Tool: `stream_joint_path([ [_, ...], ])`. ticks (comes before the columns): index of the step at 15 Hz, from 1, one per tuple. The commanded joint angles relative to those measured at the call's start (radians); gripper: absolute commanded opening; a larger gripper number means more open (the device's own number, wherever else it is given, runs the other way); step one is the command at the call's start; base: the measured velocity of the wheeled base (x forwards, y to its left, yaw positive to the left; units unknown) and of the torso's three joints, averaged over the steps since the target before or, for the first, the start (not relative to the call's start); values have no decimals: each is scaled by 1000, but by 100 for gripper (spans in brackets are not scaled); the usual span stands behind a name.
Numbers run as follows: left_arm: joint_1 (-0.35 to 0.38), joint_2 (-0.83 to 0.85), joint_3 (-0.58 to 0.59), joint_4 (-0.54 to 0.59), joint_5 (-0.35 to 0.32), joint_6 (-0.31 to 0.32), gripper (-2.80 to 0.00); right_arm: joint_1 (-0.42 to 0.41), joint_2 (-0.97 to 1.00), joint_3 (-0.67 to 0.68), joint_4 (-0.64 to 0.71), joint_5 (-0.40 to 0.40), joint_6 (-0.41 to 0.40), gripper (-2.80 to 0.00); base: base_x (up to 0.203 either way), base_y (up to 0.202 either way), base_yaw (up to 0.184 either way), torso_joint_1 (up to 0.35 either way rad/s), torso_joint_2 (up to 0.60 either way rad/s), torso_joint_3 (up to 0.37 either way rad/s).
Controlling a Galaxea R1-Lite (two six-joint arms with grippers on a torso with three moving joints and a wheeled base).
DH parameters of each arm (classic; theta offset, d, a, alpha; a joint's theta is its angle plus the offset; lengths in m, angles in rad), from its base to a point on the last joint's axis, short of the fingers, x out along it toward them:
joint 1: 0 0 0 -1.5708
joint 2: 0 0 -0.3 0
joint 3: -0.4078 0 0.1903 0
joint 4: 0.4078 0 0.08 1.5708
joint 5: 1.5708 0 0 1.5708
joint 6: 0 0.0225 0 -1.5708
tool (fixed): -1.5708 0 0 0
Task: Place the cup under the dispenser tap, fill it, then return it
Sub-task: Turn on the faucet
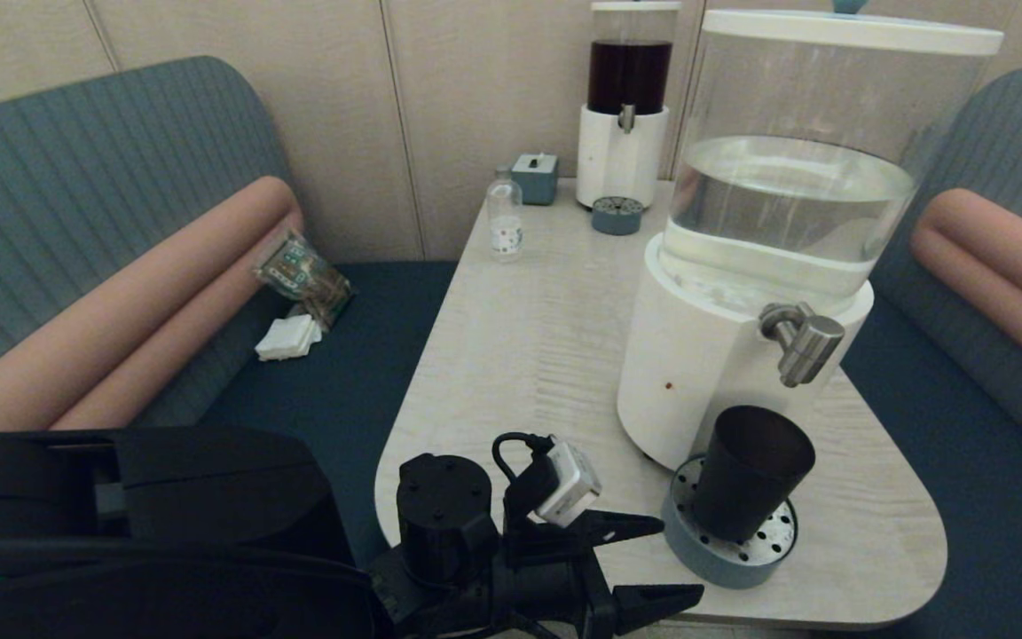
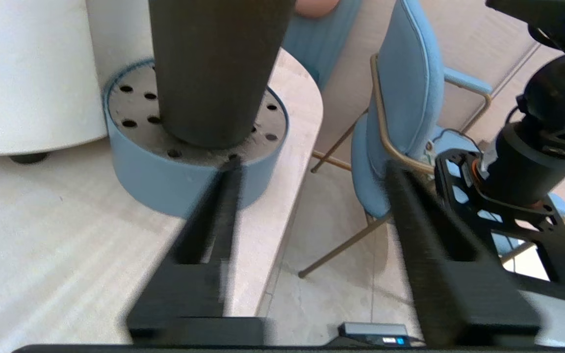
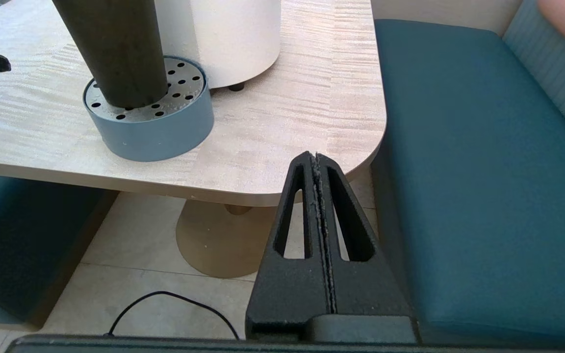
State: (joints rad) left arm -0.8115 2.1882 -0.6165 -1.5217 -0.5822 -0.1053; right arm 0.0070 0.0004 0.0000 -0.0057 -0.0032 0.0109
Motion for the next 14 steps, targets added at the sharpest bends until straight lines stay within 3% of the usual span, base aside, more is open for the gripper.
stream_joint_path([
  [1,-1,16,-23,-8,-4,-2,-280,1,0,0,0,0,0,-280,0,0,0,0,0,0],
  [14,-25,145,-183,-8,-4,-8,-280,1,0,0,0,0,0,-280,0,0,0,0,0,0],
])
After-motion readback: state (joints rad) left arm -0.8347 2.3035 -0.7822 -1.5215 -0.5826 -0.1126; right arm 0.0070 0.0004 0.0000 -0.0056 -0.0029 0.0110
